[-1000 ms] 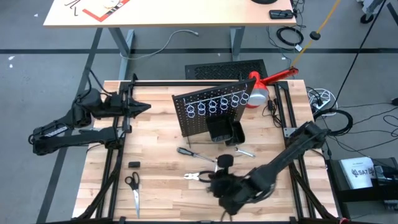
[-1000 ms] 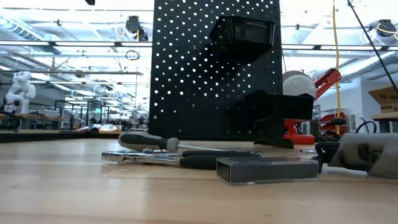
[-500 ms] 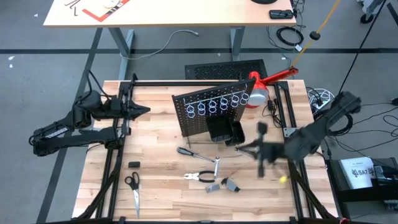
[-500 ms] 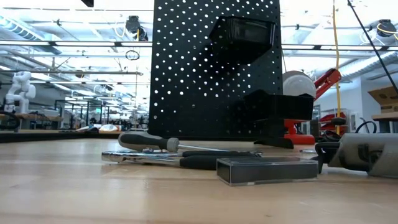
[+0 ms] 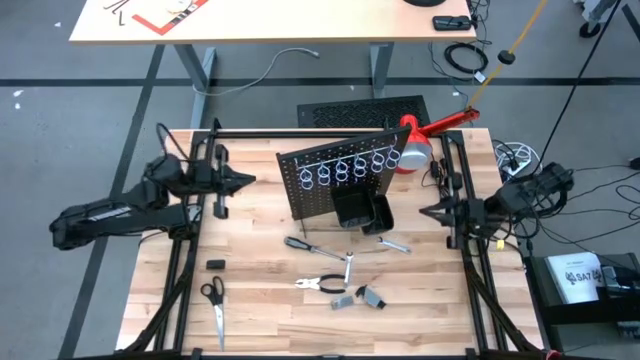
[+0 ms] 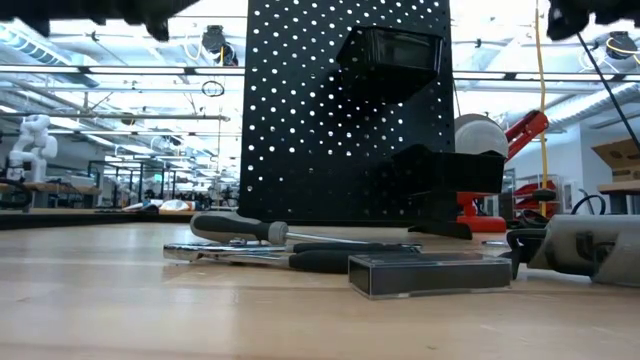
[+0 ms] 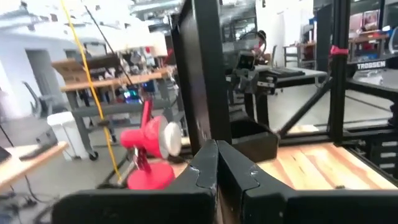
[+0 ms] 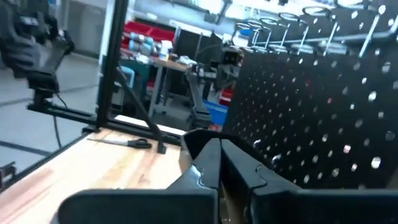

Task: Hang tools onto peg board
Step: Return to Home Position

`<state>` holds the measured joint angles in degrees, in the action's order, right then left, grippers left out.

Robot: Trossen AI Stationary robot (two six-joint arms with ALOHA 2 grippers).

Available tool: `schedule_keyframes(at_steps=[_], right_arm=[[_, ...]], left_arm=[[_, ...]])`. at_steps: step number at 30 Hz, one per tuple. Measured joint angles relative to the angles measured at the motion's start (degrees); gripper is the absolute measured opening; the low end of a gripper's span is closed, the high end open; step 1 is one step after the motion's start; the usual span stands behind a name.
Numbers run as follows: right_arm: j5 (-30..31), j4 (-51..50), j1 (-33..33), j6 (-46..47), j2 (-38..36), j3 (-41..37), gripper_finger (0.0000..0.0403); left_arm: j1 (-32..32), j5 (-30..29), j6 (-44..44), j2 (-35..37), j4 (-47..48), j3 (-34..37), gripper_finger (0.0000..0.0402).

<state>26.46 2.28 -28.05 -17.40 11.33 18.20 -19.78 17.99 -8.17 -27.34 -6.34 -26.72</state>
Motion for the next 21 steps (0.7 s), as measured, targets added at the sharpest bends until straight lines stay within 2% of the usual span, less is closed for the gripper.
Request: schedule_keyframes(at_steps=[3,7,14,21], right_arm=[[-1.5,0.2,1.3,2.1,-5.7,-4.6,0.0],[-2.9,0.6,2.7,4.8,-9.4,-9.8,0.0],[-3.3,5.7,5.7,6.4,-10.2,-16.0,0.0],[-5.9,2.7,8.6,9.7,-10.2,-17.4,0.0]], left_arm=[[0.0,0.6,1.2,-0.8,-3.7,3.8,0.0004],[0.0,0.8,2.8,-1.0,-8.3,8.1,0.0004],[0.0,0.8,6.3,-1.1,-16.0,15.3,0.0004],[0.0,-1.3,7.9,-1.0,-20.2,21.3,0.0004]])
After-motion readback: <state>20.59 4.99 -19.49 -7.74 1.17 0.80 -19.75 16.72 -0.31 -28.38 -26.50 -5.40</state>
